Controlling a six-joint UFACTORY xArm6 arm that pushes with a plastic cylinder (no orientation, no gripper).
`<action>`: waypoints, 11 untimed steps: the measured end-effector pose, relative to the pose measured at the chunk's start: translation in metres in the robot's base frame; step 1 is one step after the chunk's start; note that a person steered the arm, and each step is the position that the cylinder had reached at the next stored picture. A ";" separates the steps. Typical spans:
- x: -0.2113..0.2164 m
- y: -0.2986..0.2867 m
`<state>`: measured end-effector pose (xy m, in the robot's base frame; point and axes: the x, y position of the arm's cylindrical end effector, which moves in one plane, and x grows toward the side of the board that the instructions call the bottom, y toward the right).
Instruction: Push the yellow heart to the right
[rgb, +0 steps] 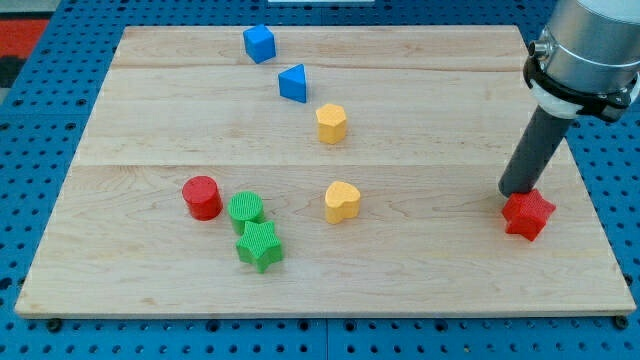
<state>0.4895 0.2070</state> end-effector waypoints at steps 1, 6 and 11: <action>0.008 0.000; -0.013 -0.132; -0.004 -0.251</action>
